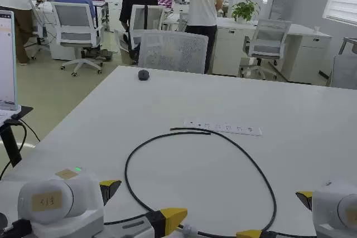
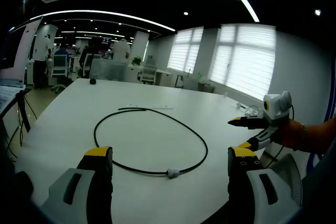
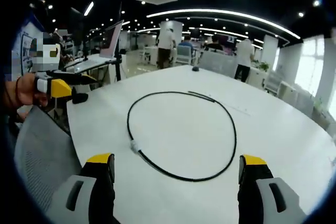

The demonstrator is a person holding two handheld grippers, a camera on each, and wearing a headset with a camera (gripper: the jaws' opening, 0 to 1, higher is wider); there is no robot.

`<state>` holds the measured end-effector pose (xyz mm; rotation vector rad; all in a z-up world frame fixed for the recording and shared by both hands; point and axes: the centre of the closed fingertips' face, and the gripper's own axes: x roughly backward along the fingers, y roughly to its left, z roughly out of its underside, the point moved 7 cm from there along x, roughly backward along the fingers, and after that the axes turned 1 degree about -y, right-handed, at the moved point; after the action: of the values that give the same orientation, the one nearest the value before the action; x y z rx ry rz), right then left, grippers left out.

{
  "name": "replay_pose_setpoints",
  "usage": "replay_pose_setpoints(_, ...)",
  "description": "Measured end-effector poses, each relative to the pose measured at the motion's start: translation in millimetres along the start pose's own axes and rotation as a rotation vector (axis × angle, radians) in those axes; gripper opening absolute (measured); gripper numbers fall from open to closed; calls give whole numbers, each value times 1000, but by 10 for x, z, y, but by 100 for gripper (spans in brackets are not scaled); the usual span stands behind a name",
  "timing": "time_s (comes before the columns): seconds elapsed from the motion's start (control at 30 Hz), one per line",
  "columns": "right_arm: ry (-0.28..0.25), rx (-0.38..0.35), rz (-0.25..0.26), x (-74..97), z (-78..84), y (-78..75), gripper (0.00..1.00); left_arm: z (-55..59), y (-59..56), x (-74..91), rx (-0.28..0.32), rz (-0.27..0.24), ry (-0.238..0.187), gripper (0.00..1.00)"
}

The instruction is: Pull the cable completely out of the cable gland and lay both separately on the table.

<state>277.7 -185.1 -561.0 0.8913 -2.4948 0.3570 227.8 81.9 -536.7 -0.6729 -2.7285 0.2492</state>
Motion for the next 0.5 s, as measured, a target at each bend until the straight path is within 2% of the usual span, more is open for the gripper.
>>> replay_pose_setpoints(0.5,2,-3,-3,-41,3,11,99,27,5,-20,1,4,7,91)
